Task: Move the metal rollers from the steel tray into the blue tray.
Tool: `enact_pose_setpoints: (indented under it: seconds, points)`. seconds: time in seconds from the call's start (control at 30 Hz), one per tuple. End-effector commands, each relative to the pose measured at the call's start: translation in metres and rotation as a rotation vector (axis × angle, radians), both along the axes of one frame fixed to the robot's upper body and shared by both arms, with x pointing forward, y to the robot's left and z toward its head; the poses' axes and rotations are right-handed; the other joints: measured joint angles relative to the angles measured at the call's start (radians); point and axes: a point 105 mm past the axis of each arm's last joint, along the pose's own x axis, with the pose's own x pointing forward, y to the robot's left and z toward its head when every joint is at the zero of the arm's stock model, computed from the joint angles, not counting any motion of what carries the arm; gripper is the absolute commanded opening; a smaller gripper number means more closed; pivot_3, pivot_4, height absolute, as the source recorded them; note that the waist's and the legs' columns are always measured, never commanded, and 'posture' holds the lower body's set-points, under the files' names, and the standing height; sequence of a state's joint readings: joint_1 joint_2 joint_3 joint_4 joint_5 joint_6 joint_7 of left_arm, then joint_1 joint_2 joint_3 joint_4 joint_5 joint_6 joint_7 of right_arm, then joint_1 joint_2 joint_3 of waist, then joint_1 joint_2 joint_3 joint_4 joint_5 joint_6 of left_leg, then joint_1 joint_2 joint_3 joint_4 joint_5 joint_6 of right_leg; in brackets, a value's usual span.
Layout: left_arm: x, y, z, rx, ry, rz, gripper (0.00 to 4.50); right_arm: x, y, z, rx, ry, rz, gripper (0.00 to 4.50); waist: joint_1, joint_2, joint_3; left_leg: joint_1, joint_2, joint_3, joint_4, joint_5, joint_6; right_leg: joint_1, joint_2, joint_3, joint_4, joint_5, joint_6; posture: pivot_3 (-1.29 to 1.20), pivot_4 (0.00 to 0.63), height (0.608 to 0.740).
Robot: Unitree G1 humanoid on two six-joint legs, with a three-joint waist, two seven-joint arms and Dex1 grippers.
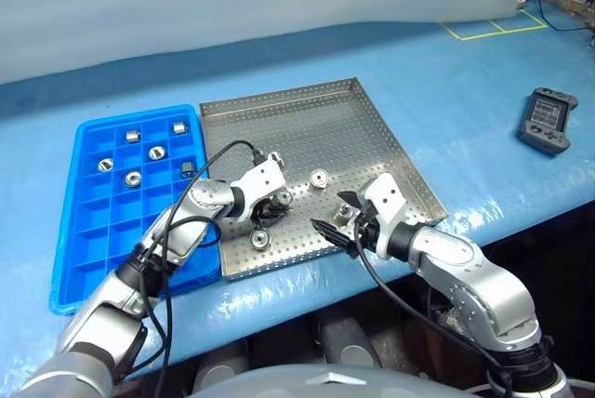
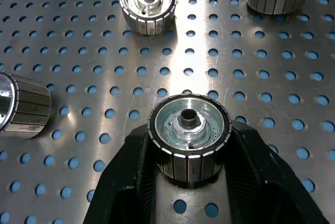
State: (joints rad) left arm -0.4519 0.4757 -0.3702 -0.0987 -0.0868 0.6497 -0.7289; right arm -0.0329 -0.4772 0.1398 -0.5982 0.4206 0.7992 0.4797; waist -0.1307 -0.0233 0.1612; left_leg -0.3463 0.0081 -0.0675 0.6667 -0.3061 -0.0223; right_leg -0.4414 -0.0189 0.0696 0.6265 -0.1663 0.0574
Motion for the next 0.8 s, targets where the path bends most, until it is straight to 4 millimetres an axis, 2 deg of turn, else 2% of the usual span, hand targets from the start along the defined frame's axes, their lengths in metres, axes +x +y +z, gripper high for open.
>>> enact_pose_setpoints:
  seconds: [0.03, 0.1, 0.17, 0.23, 0.33, 0.43, 0.6, 0.8]
  points:
    - [0.009, 0.015, 0.044, -0.101, -0.175, 0.152, 1.68, 0.0, 0.009, 0.012, 0.018, -0.043, 0.037, 4.5, 0.0, 0.0, 0.0, 0.0, 0.0, 0.0, 0.0, 0.0, 0.0, 0.0, 0.0, 0.0, 0.0, 0.0, 0.0, -0.13, 0.15, 0.74]
    - [0.012, 0.038, 0.06, -0.157, -0.262, 0.318, 1.68, 0.001, 0.017, 0.012, 0.026, -0.043, 0.053, 4.5, 0.0, 0.0, 0.0, 0.0, 0.0, 0.001, 0.0, 0.0, 0.0, 0.0, 0.0, 0.001, 0.0, 0.001, 0.001, -0.12, 0.15, 0.74]
    - [0.011, 0.058, 0.066, -0.166, -0.315, 0.449, 1.68, 0.0, 0.023, 0.012, 0.035, -0.042, 0.074, 4.5, 0.004, 0.0, 0.0, 0.0, 0.0, 0.0, 0.0, 0.0, 0.0, 0.0, 0.0, 0.001, 0.0, 0.001, 0.001, -0.11, 0.15, 0.74]
    - [0.008, 0.093, 0.069, -0.151, -0.383, 0.665, 1.68, -0.001, 0.035, 0.015, 0.052, -0.052, 0.12, 4.5, 0.007, 0.0, 0.0, 0.001, 0.0, 0.0, 0.0, 0.0, 0.0, 0.0, 0.0, 0.0, 0.0, 0.001, 0.001, -0.08, 0.15, 0.74]
    - [-0.004, 0.126, 0.068, -0.157, -0.433, 0.885, 1.68, -0.003, 0.047, 0.018, 0.07, -0.073, 0.172, 4.5, 0.018, 0.0, 0.0, 0.001, 0.0, 0.0, 0.0, 0.0, 0.0, 0.0, 0.0, 0.0, 0.0, 0.001, 0.001, -0.06, 0.15, 0.74]
    - [-0.023, 0.165, 0.058, -0.138, -0.458, 1.135, 1.68, -0.007, 0.064, 0.022, 0.103, -0.074, 0.245, 4.5, 0.036, 0.0, 0.0, 0.001, 0.0, 0.0, 0.0, 0.0, 0.0, 0.001, -0.001, 0.0, 0.0, 0.001, 0.002, -0.02, 0.15, 0.74]
    - [-0.04, 0.197, 0.048, -0.066, -0.478, 1.35, 1.68, -0.013, 0.076, 0.022, 0.114, -0.065, 0.318, 4.5, 0.077, -0.001, -0.001, 0.001, -0.001, -0.002, 0.001, 0.0, 0.0, 0.002, -0.001, -0.002, 0.0, 0.001, 0.002, 0.01, 0.15, 0.74]
    - [-0.049, 0.213, 0.032, 0.003, -0.424, 1.455, 1.68, -0.015, 0.078, 0.021, 0.121, -0.059, 0.329, 4.5, 0.092, -0.001, -0.001, 0.002, -0.001, -0.003, 0.001, 0.0, 0.0, 0.004, -0.002, -0.003, -0.001, 0.002, 0.002, 0.0, 0.15, 0.74]
